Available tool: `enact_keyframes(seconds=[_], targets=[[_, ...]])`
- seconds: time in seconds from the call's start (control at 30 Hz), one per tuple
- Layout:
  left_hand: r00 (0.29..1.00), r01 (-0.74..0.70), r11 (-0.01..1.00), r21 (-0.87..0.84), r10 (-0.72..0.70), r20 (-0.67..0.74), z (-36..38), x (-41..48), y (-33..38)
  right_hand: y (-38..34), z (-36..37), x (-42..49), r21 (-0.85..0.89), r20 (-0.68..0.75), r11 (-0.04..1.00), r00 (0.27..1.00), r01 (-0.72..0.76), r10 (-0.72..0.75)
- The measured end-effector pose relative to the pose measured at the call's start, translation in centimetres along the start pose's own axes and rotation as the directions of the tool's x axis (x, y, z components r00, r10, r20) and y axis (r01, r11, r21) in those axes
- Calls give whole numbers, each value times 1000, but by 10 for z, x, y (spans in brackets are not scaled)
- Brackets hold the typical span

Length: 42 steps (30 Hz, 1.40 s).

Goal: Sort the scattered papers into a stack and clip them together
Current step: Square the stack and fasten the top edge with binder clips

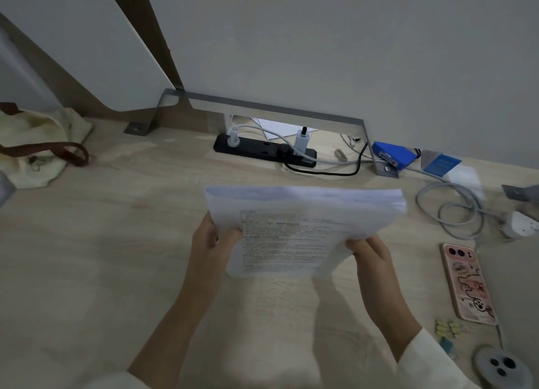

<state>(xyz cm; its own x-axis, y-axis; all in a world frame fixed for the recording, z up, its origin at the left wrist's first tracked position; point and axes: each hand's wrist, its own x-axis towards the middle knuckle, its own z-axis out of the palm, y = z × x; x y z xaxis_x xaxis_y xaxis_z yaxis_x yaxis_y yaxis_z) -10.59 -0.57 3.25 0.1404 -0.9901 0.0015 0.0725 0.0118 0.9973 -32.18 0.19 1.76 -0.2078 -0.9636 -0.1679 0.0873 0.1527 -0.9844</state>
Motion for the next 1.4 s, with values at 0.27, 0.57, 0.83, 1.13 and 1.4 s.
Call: enact_keyframes(seconds=[0.27, 0.57, 0.83, 1.13, 1.4], targets=[[951, -210, 967, 141, 169, 261, -15, 3, 68, 8, 1, 0, -14, -10, 997, 997, -73, 72], [761, -649, 119, 752, 67, 646, 58, 24, 92, 6, -1, -4, -70, -4, 995, 998, -65, 65], [747, -661, 221, 717, 100, 657, 42, 24, 91, 9, -16, -3, -234, 95, 969, 990, -81, 106], [996, -12, 949, 314, -16, 86, -11, 7, 58, -13, -75, 29, 35, 110, 998, 993, -56, 52], [963, 235, 956, 175, -254, 89, -43, 5, 1, -8, -71, 31, 7, 217, 996, 973, -85, 81]])
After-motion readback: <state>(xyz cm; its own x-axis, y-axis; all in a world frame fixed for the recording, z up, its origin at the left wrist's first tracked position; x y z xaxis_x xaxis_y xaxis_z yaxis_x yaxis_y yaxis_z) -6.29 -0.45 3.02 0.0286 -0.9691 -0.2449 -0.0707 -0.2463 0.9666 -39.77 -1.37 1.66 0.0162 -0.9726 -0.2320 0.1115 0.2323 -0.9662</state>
